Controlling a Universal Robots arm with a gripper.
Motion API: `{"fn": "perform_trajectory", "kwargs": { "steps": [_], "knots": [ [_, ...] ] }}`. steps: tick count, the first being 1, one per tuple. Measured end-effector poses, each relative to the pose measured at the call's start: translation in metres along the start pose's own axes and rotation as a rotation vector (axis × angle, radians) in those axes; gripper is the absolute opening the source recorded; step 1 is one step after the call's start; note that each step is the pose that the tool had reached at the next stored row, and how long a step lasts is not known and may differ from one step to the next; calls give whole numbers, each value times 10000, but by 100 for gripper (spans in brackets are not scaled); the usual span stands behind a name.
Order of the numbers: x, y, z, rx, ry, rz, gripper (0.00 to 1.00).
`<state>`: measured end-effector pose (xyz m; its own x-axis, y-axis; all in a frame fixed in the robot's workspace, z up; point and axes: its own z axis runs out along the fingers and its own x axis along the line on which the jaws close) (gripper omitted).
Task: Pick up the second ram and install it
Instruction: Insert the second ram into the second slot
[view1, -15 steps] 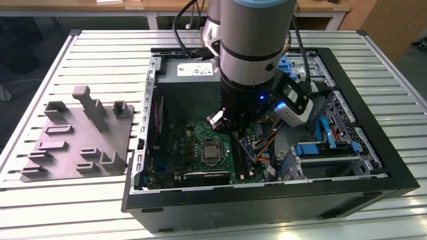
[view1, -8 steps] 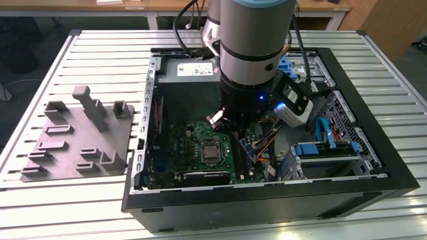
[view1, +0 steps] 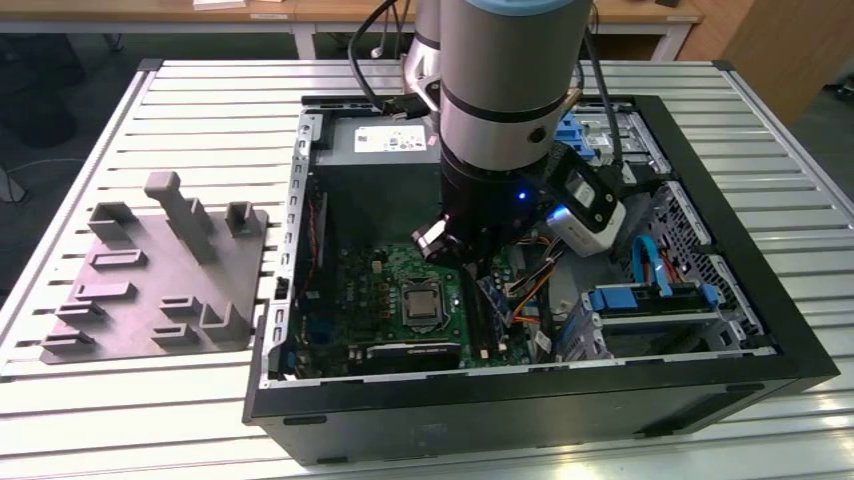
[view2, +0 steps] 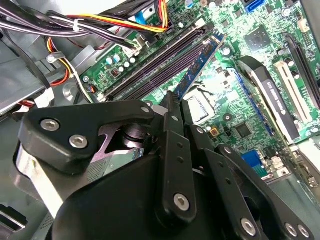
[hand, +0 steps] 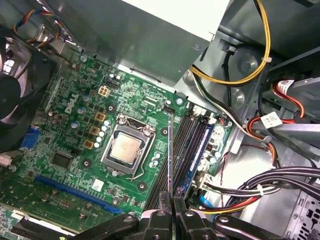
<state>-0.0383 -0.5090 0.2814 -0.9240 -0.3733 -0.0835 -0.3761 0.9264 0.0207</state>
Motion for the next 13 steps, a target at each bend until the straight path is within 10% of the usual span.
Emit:
{"fn": "perform_trajectory", "kwargs": {
  "steps": [13],
  "knots": [
    [0,0,2,31,-8,379,14]
  ]
}}
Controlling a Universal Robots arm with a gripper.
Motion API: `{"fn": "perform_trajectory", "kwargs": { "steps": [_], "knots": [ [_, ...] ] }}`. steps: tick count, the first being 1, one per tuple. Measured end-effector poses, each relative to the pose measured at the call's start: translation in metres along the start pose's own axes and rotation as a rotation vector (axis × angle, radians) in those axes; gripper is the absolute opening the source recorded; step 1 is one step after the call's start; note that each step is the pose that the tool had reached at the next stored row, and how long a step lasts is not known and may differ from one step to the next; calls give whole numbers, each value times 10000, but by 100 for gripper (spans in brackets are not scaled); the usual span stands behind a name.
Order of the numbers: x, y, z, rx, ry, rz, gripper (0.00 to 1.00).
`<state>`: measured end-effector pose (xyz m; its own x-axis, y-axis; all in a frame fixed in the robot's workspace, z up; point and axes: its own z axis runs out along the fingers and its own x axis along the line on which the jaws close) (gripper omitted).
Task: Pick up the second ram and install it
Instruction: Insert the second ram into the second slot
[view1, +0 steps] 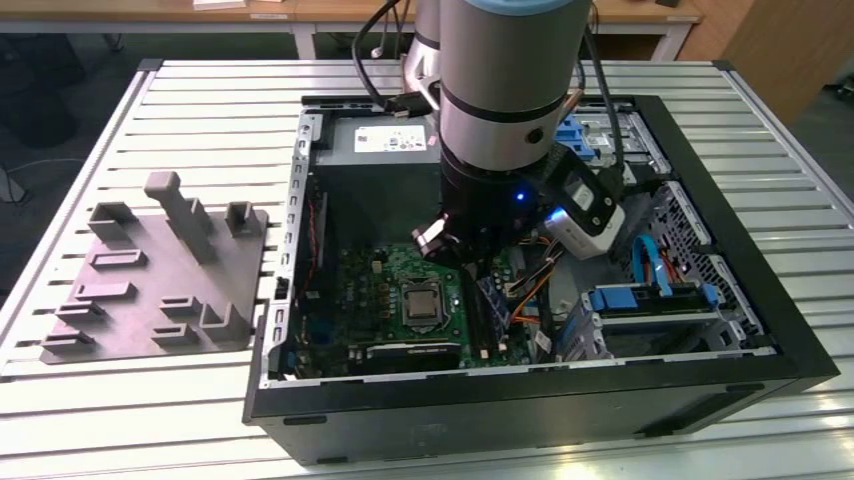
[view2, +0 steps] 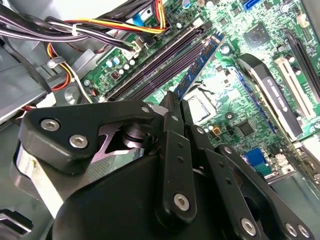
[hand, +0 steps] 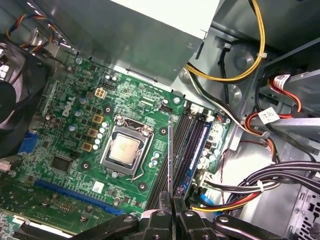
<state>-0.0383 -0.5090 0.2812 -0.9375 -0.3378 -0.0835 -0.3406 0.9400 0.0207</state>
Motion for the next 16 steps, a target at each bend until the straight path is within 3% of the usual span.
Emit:
{"fn": "perform_trajectory", "kwargs": {
  "steps": [16],
  "knots": [
    [0,0,2,39,-9,467,14]
  ]
}}
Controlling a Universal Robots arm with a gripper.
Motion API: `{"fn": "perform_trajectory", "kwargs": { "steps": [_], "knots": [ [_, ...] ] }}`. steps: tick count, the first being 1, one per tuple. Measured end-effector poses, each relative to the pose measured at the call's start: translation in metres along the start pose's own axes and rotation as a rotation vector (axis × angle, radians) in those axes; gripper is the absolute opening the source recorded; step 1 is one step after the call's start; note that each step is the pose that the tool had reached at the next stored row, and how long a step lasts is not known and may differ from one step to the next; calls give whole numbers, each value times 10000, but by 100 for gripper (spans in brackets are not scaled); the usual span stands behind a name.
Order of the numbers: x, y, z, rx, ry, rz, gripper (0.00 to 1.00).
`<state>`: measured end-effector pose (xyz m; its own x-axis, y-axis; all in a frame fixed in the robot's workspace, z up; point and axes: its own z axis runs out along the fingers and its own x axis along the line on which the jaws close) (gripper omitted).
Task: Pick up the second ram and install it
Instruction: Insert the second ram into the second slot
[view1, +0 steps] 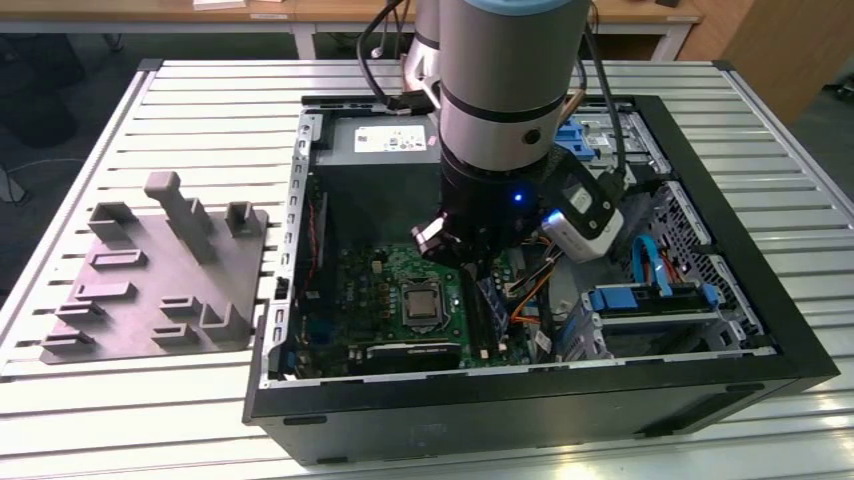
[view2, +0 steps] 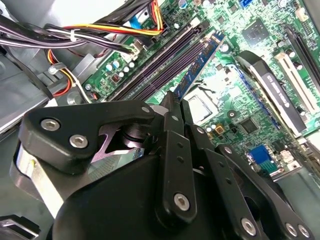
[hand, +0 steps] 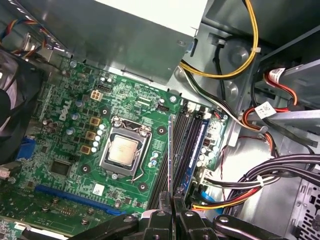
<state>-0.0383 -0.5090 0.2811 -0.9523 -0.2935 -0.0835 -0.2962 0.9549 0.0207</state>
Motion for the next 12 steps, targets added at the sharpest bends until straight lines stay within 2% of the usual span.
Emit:
{"fn": "perform_trajectory", "kwargs": {
  "steps": [12],
  "knots": [
    [0,0,1,26,-7,316,14]
  ]
}}
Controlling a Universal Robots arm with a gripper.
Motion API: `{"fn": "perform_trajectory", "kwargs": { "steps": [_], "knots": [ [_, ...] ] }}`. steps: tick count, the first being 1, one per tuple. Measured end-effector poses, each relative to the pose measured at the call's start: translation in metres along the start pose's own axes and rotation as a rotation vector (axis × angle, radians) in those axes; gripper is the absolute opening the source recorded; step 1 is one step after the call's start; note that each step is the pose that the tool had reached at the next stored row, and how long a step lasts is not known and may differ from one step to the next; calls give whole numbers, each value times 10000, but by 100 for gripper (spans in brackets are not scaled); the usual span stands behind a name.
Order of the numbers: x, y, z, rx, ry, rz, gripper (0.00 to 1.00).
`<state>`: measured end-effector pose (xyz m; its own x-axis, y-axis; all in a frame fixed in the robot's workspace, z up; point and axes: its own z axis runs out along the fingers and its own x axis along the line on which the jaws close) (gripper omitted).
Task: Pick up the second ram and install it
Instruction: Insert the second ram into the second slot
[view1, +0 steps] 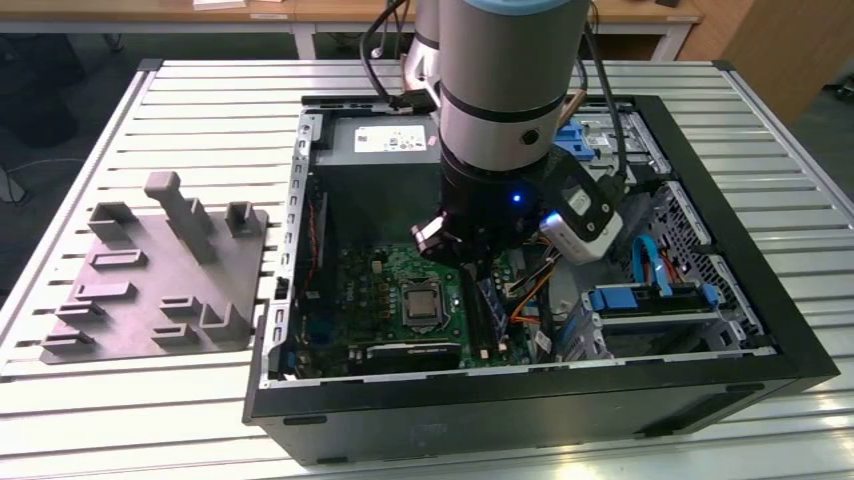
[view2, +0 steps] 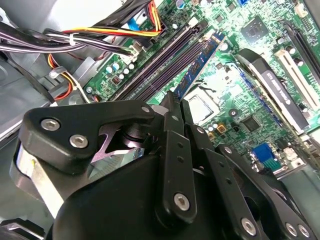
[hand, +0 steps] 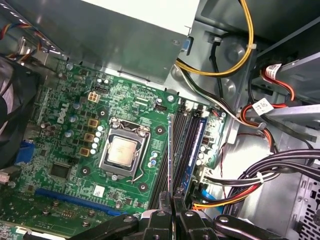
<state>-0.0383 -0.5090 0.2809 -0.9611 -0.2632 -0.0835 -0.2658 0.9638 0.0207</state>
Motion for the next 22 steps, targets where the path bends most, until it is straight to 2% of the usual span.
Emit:
{"fn": "perform_trajectory", "kwargs": {
  "steps": [22],
  "knots": [
    [0,0,2,67,-16,789,14]
  ]
}}
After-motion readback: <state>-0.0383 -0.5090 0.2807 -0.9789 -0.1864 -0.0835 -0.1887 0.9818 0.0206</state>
